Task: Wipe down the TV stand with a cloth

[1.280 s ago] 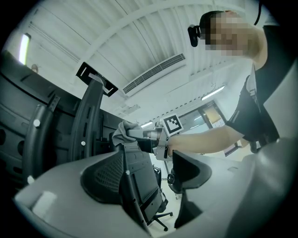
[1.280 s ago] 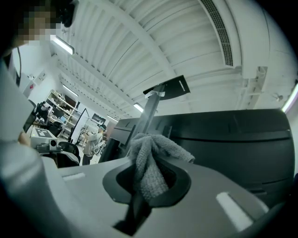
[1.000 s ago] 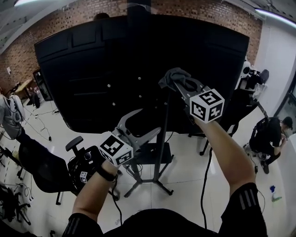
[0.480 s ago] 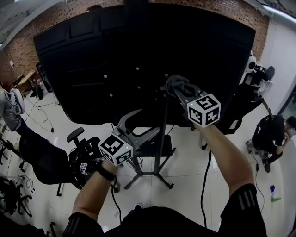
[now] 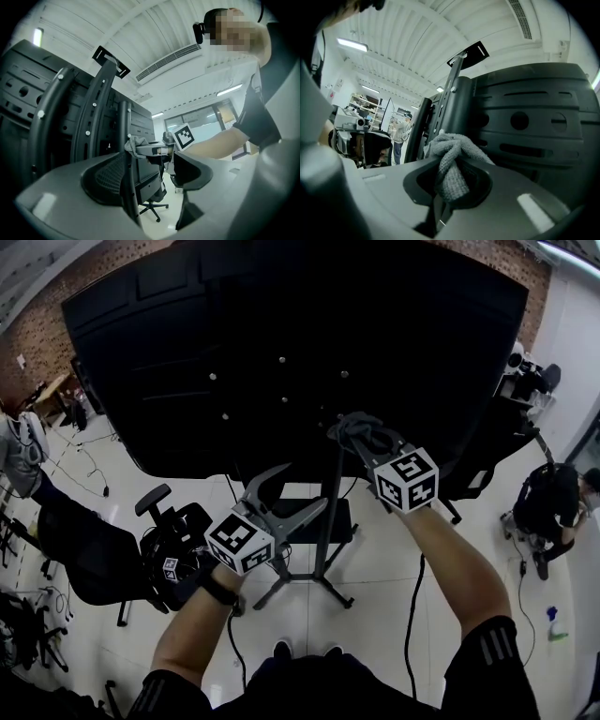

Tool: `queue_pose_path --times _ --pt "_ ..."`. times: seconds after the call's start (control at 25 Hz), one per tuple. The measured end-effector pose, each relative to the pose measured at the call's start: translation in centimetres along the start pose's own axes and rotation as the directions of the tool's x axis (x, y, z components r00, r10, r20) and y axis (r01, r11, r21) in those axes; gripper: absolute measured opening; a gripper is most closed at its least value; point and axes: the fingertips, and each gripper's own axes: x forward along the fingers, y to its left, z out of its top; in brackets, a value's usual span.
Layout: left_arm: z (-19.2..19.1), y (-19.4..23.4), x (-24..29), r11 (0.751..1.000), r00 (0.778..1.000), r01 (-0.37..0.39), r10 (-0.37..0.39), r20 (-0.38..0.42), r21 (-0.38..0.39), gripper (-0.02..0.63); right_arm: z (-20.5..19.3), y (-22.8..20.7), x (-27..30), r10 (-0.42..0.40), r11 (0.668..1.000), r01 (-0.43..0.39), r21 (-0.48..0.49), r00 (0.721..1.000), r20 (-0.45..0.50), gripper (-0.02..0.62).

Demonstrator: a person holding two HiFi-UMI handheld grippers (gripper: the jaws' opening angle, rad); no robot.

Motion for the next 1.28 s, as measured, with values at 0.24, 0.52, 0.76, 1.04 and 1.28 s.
queue_pose_path --times 0.24,0.52,0.76,1.04,1.28 --pt "-2.4 -0.3 -0.4 0.999 1.0 0.011 -0.012 -0.017 -0.046 0.354 -2.8 1.9 0.4 -0.018 0.997 0.014 -0.073 0.999 -0.047 0.025" --pt "-5.9 -0.2 -1.0 0.995 0.998 0.012 -0.018 -0.057 -0.097 0.354 -8.2 4.1 1.0 -0.006 0.998 -0.002 -0.065 0.992 -0.123 0.025" --pt "-10.4 0.9 -1.6 0.99 0.995 0.001 -0.015 -0.094 -0.144 0.354 -13.7 5.8 1.6 0.001 0.998 -0.013 -0.062 0.981 -0.194 0.025" --pt "-16.8 1.2 -2.4 0.981 0.986 -0.005 -0.027 -0.162 -0.192 0.354 -21.0 7.3 1.9 0.018 1.0 -0.011 0.027 0.963 -0.27 0.025" --pt "-23.5 0.3 -2.9 0.975 0.972 0.0 -0.053 -0.231 -0.224 0.354 -28.5 8.3 2.0 0.034 0.996 -0.004 0.085 0.937 -0.347 0.025"
